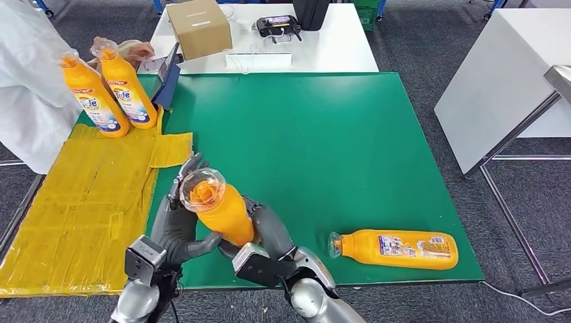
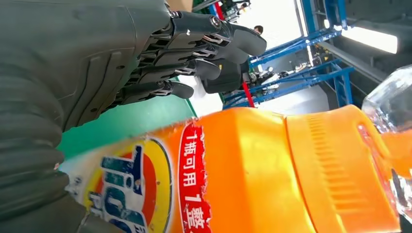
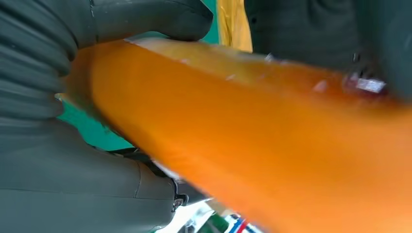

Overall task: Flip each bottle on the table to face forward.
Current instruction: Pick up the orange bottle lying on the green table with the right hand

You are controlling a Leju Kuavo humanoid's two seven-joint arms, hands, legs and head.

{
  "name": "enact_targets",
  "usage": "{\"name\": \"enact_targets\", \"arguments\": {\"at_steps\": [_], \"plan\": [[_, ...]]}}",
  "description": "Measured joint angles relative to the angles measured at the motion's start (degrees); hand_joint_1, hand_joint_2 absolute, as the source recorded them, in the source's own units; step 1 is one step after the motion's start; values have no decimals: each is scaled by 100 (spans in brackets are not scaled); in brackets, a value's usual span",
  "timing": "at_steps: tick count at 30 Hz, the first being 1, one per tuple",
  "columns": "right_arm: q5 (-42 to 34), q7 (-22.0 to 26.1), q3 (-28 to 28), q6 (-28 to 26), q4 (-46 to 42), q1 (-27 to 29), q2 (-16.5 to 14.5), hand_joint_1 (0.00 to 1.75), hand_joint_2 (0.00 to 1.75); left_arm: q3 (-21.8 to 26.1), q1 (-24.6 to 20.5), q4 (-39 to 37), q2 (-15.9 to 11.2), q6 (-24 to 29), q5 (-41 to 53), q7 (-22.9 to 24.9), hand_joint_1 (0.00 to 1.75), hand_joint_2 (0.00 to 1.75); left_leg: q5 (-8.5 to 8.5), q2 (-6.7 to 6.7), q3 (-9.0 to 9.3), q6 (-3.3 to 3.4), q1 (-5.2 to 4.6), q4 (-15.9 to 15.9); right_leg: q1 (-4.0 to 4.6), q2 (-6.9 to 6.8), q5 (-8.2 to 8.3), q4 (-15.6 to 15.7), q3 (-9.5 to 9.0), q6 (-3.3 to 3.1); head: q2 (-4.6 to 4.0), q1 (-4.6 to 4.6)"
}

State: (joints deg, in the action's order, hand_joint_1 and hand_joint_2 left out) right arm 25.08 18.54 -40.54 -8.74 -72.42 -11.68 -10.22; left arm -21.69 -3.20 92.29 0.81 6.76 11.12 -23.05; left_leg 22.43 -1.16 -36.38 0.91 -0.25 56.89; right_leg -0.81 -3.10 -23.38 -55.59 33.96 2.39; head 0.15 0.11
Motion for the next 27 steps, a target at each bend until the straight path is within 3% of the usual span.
{"name": "enact_targets", "arguments": {"at_steps": [8, 16, 27], "plan": [[1160, -300, -482, -528, 74, -300, 144, 175, 175, -5, 75, 19, -24, 511, 787, -20, 0, 175, 0, -2, 1, 0, -2, 2, -1, 2, 2, 0, 1, 1, 0, -1], [1285, -363, -695, -585, 73, -374, 209, 175, 175, -15, 94, 12, -24, 632, 984, -15, 0, 175, 1, -4, 0, 0, -1, 2, 0, 2, 1, 0, 5, 0, 0, -2], [1354, -504, -790, -632, 46, -318, 266, 175, 175, -181, 93, -76, -27, 1219, 2201, 2, 0, 175, 1, -3, 0, 0, -1, 2, 0, 2, 2, 1, 3, 1, 0, -1]]}}
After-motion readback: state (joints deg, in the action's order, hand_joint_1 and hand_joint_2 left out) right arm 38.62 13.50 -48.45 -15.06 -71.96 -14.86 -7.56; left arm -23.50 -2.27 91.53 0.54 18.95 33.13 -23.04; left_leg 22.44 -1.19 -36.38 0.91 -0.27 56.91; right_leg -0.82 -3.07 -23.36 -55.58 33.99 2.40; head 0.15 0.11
